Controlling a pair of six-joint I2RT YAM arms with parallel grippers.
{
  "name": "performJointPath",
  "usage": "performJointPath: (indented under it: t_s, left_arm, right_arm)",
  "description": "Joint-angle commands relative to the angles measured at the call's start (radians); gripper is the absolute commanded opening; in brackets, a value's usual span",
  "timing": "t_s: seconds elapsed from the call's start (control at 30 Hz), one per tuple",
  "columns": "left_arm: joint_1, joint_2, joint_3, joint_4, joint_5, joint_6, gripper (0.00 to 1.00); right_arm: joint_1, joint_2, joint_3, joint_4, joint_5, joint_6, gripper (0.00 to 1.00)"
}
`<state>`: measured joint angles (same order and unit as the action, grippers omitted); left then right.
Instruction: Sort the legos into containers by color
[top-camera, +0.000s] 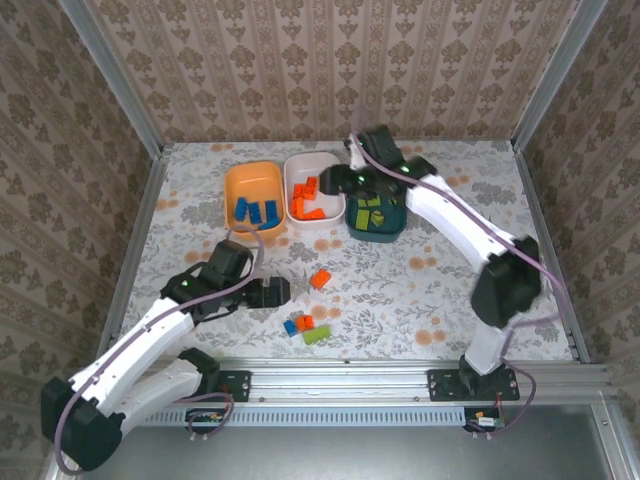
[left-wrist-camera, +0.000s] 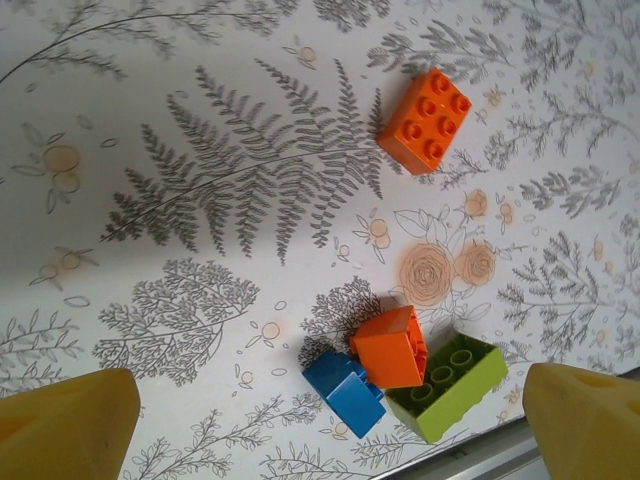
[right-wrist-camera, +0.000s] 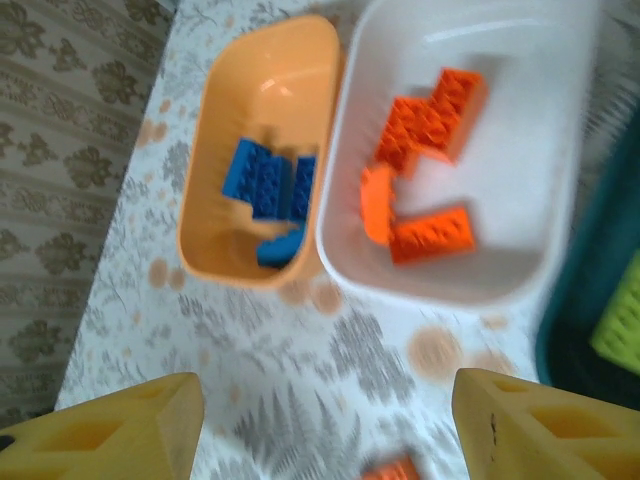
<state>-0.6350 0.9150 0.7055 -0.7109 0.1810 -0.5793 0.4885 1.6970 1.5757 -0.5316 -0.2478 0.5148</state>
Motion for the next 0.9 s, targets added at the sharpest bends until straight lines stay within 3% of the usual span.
performJointPath:
  t_s: [0.0, 0.2, 0.37, 0.87]
  left_arm:
    - [-0.042, 0.088, 0.072, 0.006, -0.023, 0.087, 1.00]
    - [-0.123, 0.371, 0.260, -0.029, -0.092, 0.240, 1.00]
    - [-0.170, 0.591, 0.383, -0.041, -0.138, 0.325, 1.00]
    - [-0.188, 0.886, 0.540, 0.001, -0.093, 0.372, 0.81]
  right_arm:
    - [-0.042, -0.180, -0.254, 0.053, 0.036, -0.026, 0.69]
    - [-0.083, -0.513, -0.592, 0.001, 0.059, -0.025, 0.70]
    - [-0.099, -0.665, -0.753, 0.001, 0.050, 0.010, 0.71]
    - [-0.105, -0.657, -0.806, 0.049, 0.008, 0.042, 0.71]
